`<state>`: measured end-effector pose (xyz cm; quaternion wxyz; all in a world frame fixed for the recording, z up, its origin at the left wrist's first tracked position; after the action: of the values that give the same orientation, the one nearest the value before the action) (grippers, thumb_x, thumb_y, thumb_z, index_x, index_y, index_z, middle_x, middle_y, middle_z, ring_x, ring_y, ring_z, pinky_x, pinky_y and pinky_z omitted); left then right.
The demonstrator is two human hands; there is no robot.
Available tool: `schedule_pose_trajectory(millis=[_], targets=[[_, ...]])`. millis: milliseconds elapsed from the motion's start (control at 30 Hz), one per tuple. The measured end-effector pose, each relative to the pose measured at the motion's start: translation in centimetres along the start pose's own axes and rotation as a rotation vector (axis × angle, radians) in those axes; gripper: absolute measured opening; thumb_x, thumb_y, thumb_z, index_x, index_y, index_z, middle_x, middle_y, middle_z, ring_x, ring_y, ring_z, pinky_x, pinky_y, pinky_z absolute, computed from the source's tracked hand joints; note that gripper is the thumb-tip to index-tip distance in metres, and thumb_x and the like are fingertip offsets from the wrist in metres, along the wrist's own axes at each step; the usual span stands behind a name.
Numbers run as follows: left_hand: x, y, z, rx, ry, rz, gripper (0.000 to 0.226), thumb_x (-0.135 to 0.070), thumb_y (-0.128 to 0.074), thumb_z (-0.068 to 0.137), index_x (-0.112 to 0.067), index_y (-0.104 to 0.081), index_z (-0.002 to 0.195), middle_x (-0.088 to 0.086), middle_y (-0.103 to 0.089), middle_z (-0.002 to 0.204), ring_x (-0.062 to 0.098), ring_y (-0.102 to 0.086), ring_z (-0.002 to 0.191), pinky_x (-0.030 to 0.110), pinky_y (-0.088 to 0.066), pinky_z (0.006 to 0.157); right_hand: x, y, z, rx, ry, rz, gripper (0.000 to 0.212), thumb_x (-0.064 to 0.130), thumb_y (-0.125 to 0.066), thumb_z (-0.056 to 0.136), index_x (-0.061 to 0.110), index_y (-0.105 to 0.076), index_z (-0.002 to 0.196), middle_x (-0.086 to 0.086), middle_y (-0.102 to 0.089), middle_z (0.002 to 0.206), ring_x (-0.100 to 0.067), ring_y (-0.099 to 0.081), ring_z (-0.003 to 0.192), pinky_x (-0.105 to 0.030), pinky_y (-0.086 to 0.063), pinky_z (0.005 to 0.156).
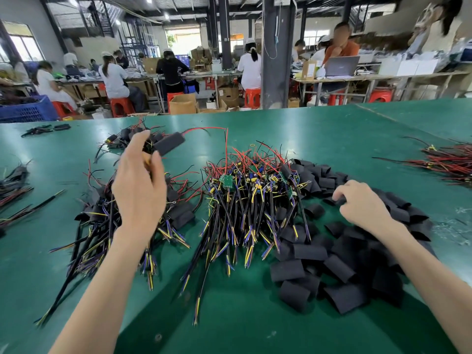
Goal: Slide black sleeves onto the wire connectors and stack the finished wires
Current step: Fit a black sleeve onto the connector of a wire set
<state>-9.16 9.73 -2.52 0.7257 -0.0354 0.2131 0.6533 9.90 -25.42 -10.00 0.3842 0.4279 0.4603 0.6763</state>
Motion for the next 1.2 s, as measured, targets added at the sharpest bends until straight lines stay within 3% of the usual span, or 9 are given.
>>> schedule_pose_trajectory(millis=[167, 267, 367, 567, 700, 800, 900, 1067, 1200], targets=[[5.5, -0.5, -0.2, 0.232, 0.137, 0.521, 0.031, -0.006, -0.044, 0.093, -0.01, -0.06, 0.119, 0.027, -0.057, 0.096, 0.042, -0.048, 0.095, 0.05, -0.035, 0.082, -0.3, -1.4, 0.4, 0.081, 0.02, -0.068, 0.032, 0.001, -0.053, 0.083, 0.014, -0.054, 0.112, -0.009, -0.049, 0.113, -0.028, -0.046, 0.107, -0.036, -0.043, 0.082], [7.2, -0.6, -1.0, 0.258, 0.289, 0.596, 0.031, -0.005, -0.048, 0.088, -0.011, -0.067, 0.112, 0.03, -0.058, 0.097, 0.044, -0.046, 0.099, 0.05, -0.032, 0.085, -0.7, -1.7, 0.7, 0.066, 0.021, -0.09, 0.033, 0.007, -0.056, 0.086, 0.016, -0.053, 0.118, -0.008, -0.048, 0.116, -0.029, -0.045, 0.111, -0.039, -0.043, 0.085], [6.7, -0.5, -1.0, 0.207, 0.283, 0.626, 0.029, -0.003, -0.052, 0.081, -0.007, -0.07, 0.103, 0.025, -0.051, 0.104, 0.042, -0.042, 0.101, 0.049, -0.03, 0.083, -1.0, -2.0, 0.8, 0.075, 0.021, -0.143, 0.039, 0.013, -0.057, 0.089, 0.017, -0.05, 0.127, -0.008, -0.046, 0.12, -0.028, -0.043, 0.116, -0.039, -0.043, 0.085], [4.2, -1.1, -1.0, 0.195, 0.263, 0.606, 0.04, -0.002, -0.056, 0.071, -0.011, -0.065, 0.109, 0.022, -0.041, 0.126, 0.044, -0.035, 0.117, 0.051, -0.026, 0.089, -1.1, -2.1, 1.1, 0.028, 0.051, -0.145, 0.029, 0.016, -0.06, 0.088, 0.017, -0.054, 0.117, -0.005, -0.044, 0.118, -0.026, -0.038, 0.114, -0.037, -0.037, 0.081], [0.2, -3.6, -1.4, 0.251, 0.062, 0.359, 0.033, -0.001, -0.054, 0.075, -0.01, -0.065, 0.105, 0.017, -0.055, 0.11, 0.038, -0.048, 0.103, 0.044, -0.036, 0.085, -1.3, -2.4, 1.4, 0.082, 0.046, -0.099, 0.027, 0.011, -0.058, 0.089, 0.016, -0.051, 0.114, -0.004, -0.051, 0.12, -0.024, -0.039, 0.11, -0.034, -0.036, 0.077], [-1.6, -7.7, -2.6, 0.567, 0.211, 0.104, 0.021, -0.01, -0.052, 0.087, -0.014, -0.067, 0.101, 0.009, -0.065, 0.101, 0.027, -0.059, 0.095, 0.038, -0.046, 0.087, -1.4, -2.5, 1.4, 0.101, 0.049, -0.066, 0.028, 0.006, -0.057, 0.089, 0.015, -0.049, 0.115, -0.006, -0.05, 0.12, -0.025, -0.04, 0.109, -0.034, -0.038, 0.08], [-2.8, -10.8, -3.5, 0.712, 0.258, 0.176, 0.023, -0.026, -0.055, 0.09, -0.011, -0.066, 0.103, 0.008, -0.066, 0.102, 0.028, -0.06, 0.098, 0.035, -0.047, 0.083, -1.4, -2.4, 1.4, 0.116, 0.066, -0.069, 0.032, 0.005, -0.056, 0.088, 0.013, -0.05, 0.119, -0.008, -0.045, 0.119, -0.028, -0.043, 0.112, -0.035, -0.04, 0.086], [-2.9, -12.8, -3.5, 0.739, 0.38, 0.261, 0.032, -0.039, -0.064, 0.084, -0.008, -0.06, 0.091, 0.01, -0.066, 0.094, 0.03, -0.06, 0.095, 0.029, -0.038, 0.068, -1.3, -2.4, 1.3, 0.145, 0.058, -0.08, 0.036, 0.012, -0.056, 0.092, 0.011, -0.051, 0.127, -0.008, -0.04, 0.113, -0.029, -0.048, 0.109, -0.034, -0.043, 0.086], [-3.7, -12.8, -3.1, 0.673, 0.375, 0.122, 0.023, -0.03, -0.065, 0.083, -0.013, -0.064, 0.098, 0.007, -0.068, 0.099, 0.027, -0.059, 0.099, 0.03, -0.044, 0.078, -0.8, -2.0, 1.1, 0.147, 0.05, -0.086, 0.036, 0.021, -0.06, 0.09, 0.013, -0.053, 0.125, -0.009, -0.041, 0.112, -0.03, -0.043, 0.112, -0.037, -0.042, 0.091]])
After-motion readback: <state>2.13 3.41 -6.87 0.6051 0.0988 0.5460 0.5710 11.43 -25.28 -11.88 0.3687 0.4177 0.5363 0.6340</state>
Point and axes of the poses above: each hand's wrist, its own z-axis towards the middle knuckle, its own y-axis out of the back of the hand, x = y × z, the point moved 4 cm from there along z, towards the middle knuckle
